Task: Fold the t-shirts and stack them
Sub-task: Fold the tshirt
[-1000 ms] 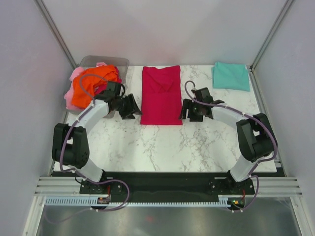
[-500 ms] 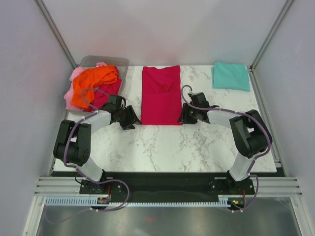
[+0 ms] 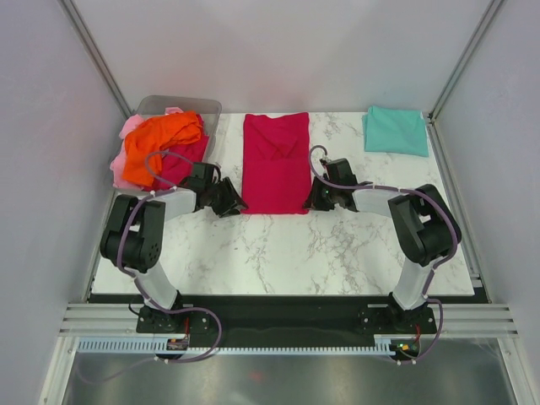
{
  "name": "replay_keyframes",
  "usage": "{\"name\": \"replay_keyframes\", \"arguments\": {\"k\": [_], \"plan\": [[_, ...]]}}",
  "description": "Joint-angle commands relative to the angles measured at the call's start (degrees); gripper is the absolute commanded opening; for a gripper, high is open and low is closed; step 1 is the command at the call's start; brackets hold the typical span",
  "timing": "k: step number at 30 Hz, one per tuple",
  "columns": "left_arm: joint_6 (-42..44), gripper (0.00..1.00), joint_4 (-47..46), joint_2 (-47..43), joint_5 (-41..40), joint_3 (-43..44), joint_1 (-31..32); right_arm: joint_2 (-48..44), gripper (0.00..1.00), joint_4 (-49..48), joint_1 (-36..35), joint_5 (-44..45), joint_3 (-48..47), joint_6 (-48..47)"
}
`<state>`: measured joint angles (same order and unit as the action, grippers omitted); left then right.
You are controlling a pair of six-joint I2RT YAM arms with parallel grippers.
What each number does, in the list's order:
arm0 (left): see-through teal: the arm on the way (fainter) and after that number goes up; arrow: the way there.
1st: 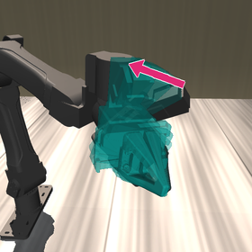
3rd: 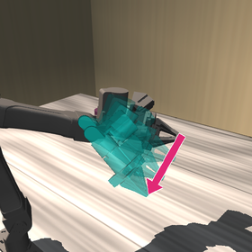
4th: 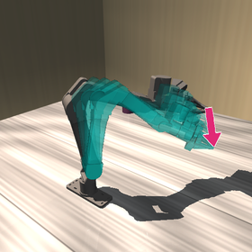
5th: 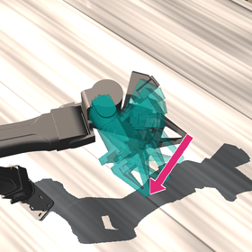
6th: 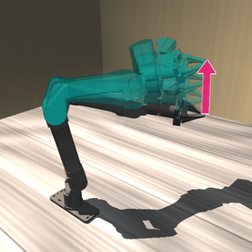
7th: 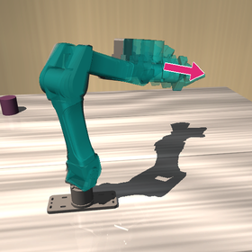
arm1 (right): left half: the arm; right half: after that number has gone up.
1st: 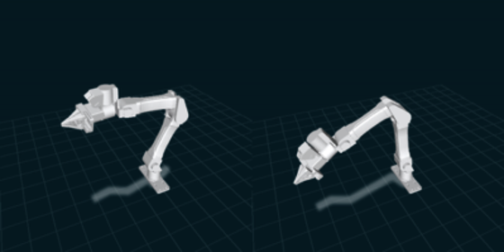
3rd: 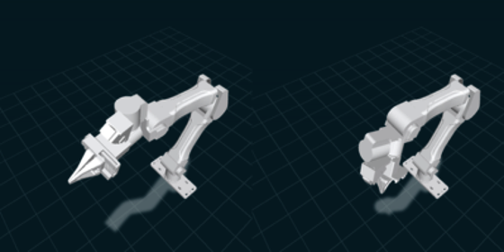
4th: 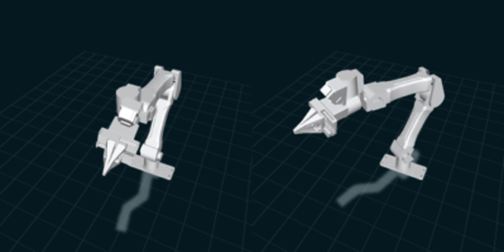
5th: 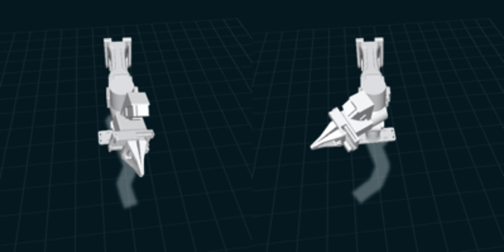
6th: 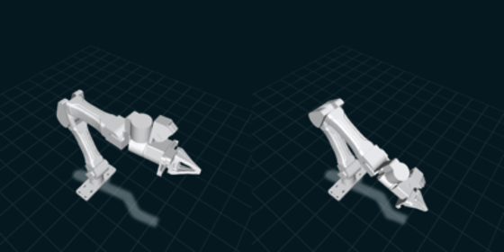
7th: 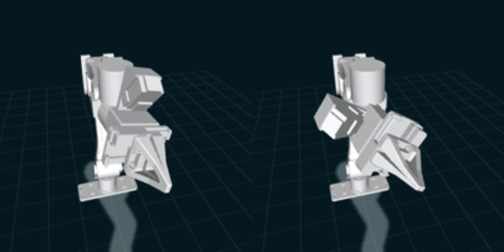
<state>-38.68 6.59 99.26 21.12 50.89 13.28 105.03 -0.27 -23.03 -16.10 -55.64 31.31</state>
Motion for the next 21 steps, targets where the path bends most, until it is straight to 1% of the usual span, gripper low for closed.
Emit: {"name": "replay_keyframes", "arguments": {"k": [1, 2, 4, 5, 6, 7, 8, 11, 13, 15, 16, 17, 19, 20, 21], "plan": [[-1.4, 0.47, -1.8, 3.0, -3.0, 0.3, 0.6, 2.8, 0.22, 2.2, -0.2, 1.5, 1.5, -1.0], [-1.5, 0.44, -2.0, 3.5, -2.8, 0.4, 0.7, 2.9, 0.21, 2.2, -0.3, 1.5, 1.7, -1.1], [-1.5, 0.30, -2.5, 4.1, -2.0, 0.6, 0.8, 2.9, 0.18, 2.0, -0.3, 1.7, 2.0, -1.2], [-1.6, 0.08, -2.5, 4.2, -1.8, 0.6, 1.0, 3.1, 0.16, 1.9, -0.1, 1.6, 2.1, -1.3], [-1.5, 0.02, -2.5, 4.0, -1.9, 0.3, 1.5, 3.1, 0.09, 1.9, -0.1, 1.6, 2.5, -1.4], [-1.6, 0.02, -2.7, 3.7, -2.0, 0.1, 1.8, 2.9, 0.03, 1.6, -0.2, 1.6, 2.8, -1.5], [-1.6, 0.02, -2.7, 3.6, -2.1, 0.0, 2.2, 2.7, 0.00, 1.5, -0.1, 1.6, 3.1, -1.5], [-1.6, 0.02, -2.0, 1.5, -1.9, -1.8, 4.6, 0.4, 0.00, 1.2, -0.2, 1.1, 5.2, -0.9], [-1.3, 0.02, -0.7, -2.0, -2.3, -2.6, 6.2, -2.2, 0.00, 1.2, -0.2, 1.2, 8.3, 0.2], [-1.2, 0.02, 1.3, -5.2, -3.5, -4.9, 8.7, -7.5, 0.00, 2.1, -0.2, 1.4, 12.0, 1.3], [-1.3, 0.02, 1.8, -9.0, -3.7, -5.8, 9.6, -9.6, 0.00, 2.6, -0.2, 1.4, 13.3, 2.9], [-1.6, 0.02, 3.3, -11.0, -3.9, -7.6, 11.1, -13.9, 0.00, 2.9, -0.2, 1.1, 14.6, 3.6], [-1.9, 0.02, 5.9, -15.5, -4.7, -9.0, 12.8, -18.9, 0.00, 3.9, -0.4, -0.6, 18.4, 6.1], [-2.3, 0.02, 7.1, -19.9, -4.9, -10.1, 14.6, -24.1, 0.00, 4.5, -0.5, -1.1, 19.5, 6.9], [-2.7, 0.02, 10.0, -22.4, -5.1, -10.6, 15.6, -26.9, 0.00, 7.0, -1.0, -1.1, 21.2, 7.4]]}}
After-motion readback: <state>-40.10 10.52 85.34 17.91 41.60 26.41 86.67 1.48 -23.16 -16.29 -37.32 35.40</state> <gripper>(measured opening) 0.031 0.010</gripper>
